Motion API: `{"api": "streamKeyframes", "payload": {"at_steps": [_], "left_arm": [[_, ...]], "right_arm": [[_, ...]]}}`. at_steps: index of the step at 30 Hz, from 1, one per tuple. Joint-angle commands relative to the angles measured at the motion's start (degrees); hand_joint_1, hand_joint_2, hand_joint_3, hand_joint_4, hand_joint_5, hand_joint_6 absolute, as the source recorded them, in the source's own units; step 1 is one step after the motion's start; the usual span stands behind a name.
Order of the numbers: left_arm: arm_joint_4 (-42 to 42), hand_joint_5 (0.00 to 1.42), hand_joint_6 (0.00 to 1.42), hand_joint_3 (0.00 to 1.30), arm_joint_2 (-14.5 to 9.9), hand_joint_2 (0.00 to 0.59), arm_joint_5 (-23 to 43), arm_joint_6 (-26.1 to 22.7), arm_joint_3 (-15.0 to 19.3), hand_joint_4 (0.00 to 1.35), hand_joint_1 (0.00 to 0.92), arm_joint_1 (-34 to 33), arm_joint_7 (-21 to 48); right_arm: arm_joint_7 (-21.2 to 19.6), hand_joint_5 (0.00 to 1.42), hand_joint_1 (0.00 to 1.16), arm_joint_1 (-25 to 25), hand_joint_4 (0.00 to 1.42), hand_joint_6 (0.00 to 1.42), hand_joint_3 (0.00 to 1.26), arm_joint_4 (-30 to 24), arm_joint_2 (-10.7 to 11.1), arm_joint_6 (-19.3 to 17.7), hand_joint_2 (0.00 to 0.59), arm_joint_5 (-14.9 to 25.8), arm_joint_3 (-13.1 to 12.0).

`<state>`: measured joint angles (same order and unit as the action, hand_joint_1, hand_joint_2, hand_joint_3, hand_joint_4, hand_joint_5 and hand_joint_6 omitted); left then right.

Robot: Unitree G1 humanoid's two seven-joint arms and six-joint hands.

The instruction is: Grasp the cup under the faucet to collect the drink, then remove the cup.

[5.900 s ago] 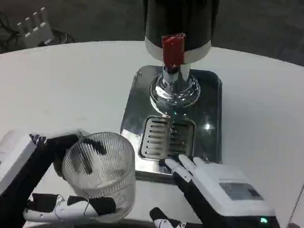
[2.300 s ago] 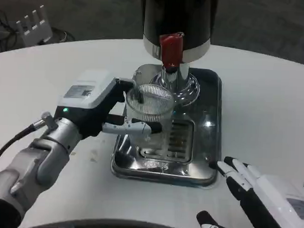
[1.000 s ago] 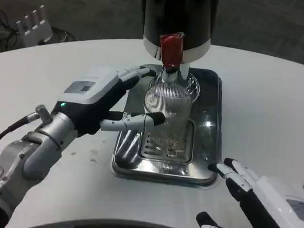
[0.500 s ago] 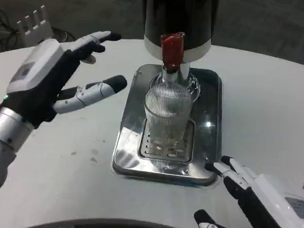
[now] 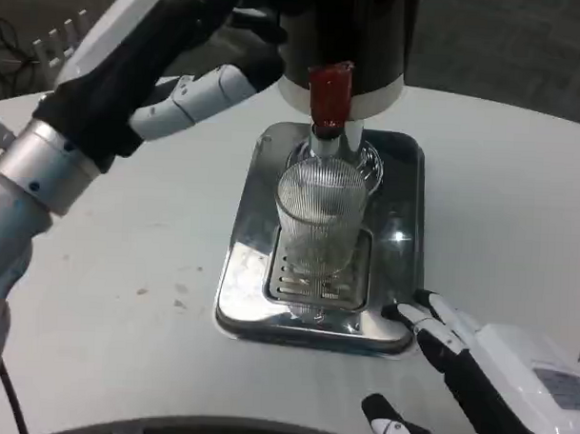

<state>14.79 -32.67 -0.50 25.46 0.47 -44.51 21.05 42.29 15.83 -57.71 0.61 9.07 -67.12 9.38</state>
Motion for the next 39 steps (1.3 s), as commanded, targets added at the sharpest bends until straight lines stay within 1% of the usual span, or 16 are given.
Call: {"api": "streamKeyframes", "payload": {"at_steps": [1,6,11,15,17,22,27,30,34,37,39], "left_arm": [[2.53,0.37,0.44,0.22,1.56,0.083,-0.03,-0.52,-1.4,0.26,0.0,-3.22,3.02],[7.37,0.38,0.45,0.2,3.55,0.077,-0.06,-0.39,-2.5,0.25,0.0,-6.36,5.51],[10.55,0.4,0.47,0.2,5.55,0.078,0.55,-0.55,-2.82,0.25,0.0,-7.44,7.6],[12.99,0.4,0.47,0.2,6.97,0.08,1.9,-2.68,-3.04,0.25,0.0,-8.2,10.35],[13.35,0.4,0.48,0.2,7.3,0.077,2.15,-3.33,-3.05,0.25,0.0,-8.41,11.48],[14.02,0.4,0.49,0.19,6.97,0.077,1.45,-4.15,-4.11,0.25,0.0,-8.9,14.0],[15.5,0.4,0.49,0.19,5.34,0.074,-1.07,-3.11,-5.6,0.25,0.0,-9.38,15.64],[15.63,0.37,0.4,0.2,4.5,0.074,-3.08,-1.69,-6.48,0.25,0.0,-9.51,15.78],[16.13,0.37,0.38,0.21,4.04,0.07,-4.01,-0.82,-7.35,0.25,0.0,-9.62,15.85],[16.62,0.34,0.32,0.23,3.54,0.064,-5.32,0.2,-8.17,0.24,0.0,-9.75,15.72],[16.81,0.34,0.32,0.23,3.28,0.063,-5.86,0.75,-8.54,0.24,0.0,-9.86,15.59]], "right_arm": [[-0.13,0.05,0.35,0.39,0.0,0.13,0.12,0.29,-0.15,0.41,0.437,-0.11,-0.47],[-0.34,0.05,0.35,-0.41,0.0,0.13,0.12,0.82,-0.33,0.78,0.437,-0.01,-0.47],[-0.14,0.05,0.35,-0.71,0.0,0.13,0.12,0.92,0.09,1.01,0.437,0.42,-0.97],[-0.05,0.05,0.35,-0.41,0.01,0.13,0.12,0.92,0.11,1.18,0.437,0.57,-1.05],[-0.09,0.05,0.35,-0.14,0.01,0.13,0.12,0.9,0.14,1.16,0.437,0.62,-0.98],[-0.16,0.05,0.35,-0.29,0.01,0.13,0.12,1.11,-0.03,1.36,0.437,0.8,-0.9],[-0.01,0.05,0.35,-0.94,0.01,0.13,0.13,1.68,-0.64,2.36,0.437,1.4,-0.75],[0.09,0.05,0.35,-1.12,0.01,0.13,0.13,1.83,-0.74,2.99,0.437,1.77,-0.71],[0.15,0.05,0.35,-1.32,0.01,0.13,0.13,1.94,-0.92,3.97,0.437,2.49,-0.79],[-0.45,0.05,0.35,-1.19,0.01,0.13,0.13,1.67,-0.69,4.07,0.437,4.08,-0.66],[-0.45,0.07,0.35,-1.29,0.02,0.13,0.14,1.71,-0.92,4.84,0.439,5.12,-0.88]]}}
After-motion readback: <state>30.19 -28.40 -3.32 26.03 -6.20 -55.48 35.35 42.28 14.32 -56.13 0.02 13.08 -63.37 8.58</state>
